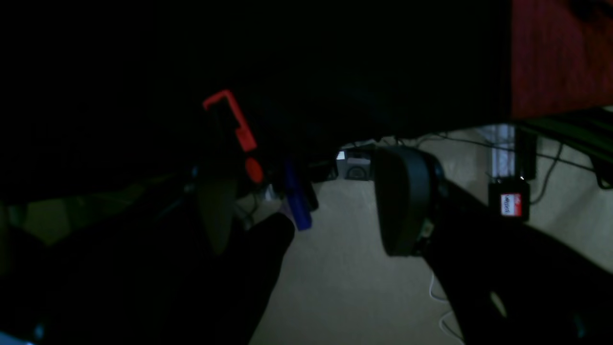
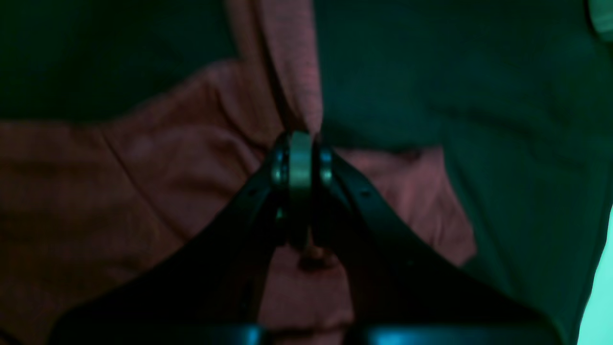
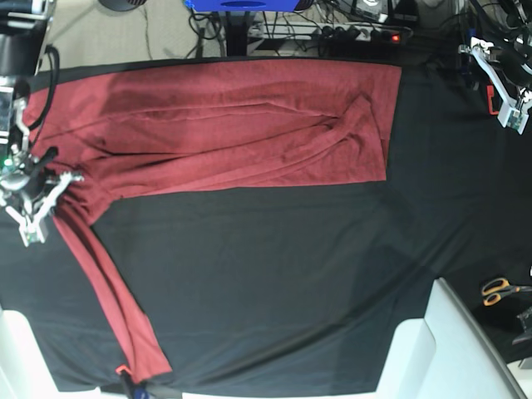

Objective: Fold the T-shirt properly
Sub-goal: 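Lower the right gripper onto the trailing red sleeve and grasp it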

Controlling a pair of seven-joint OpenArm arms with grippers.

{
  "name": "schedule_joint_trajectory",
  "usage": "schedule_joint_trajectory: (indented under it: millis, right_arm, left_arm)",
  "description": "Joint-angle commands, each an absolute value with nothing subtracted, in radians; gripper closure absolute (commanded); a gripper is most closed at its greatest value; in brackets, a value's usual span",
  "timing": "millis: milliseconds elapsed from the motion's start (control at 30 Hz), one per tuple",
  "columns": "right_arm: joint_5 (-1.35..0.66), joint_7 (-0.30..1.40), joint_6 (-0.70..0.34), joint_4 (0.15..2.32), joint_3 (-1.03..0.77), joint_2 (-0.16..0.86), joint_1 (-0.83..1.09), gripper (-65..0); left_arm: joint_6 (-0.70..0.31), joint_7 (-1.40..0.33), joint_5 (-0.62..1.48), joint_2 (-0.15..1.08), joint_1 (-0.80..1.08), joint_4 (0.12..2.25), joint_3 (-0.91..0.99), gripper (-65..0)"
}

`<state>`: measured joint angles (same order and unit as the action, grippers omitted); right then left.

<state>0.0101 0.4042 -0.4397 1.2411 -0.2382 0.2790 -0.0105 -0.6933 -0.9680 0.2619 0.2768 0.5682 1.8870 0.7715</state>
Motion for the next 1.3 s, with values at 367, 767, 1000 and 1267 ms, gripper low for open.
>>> schedule_joint_trajectory:
  millis: [367, 767, 1000, 1267]
  right_arm:
    - [-0.001, 0.506, -0.446, 1.498, -0.303, 0.225, 0.166, 0.0]
    - [-0.002, 0.509, -0.447, 1.5, -0.302, 0.208, 0.278, 0.0]
    - [-0.002, 0.509, -0.447, 1.497, -0.3, 0.194, 0.283, 0.0]
    - [-0.002, 0.565, -0.547, 1.494, -0.302, 0.185, 0.254, -6.9]
  left_arm:
    - [-0.698, -0.958, 0.263, 0.294, 0.568, 1.897, 0.78, -43.1]
    - [-0.698, -0.958, 0.266, 0.295, 0.519, 1.767, 0.779, -43.1]
    - [-0.698, -0.958, 0.263, 0.295, 0.496, 1.764, 0.779, -43.1]
    - [-0.698, -0.958, 0.268, 0.295, 0.492, 1.765, 0.773, -43.1]
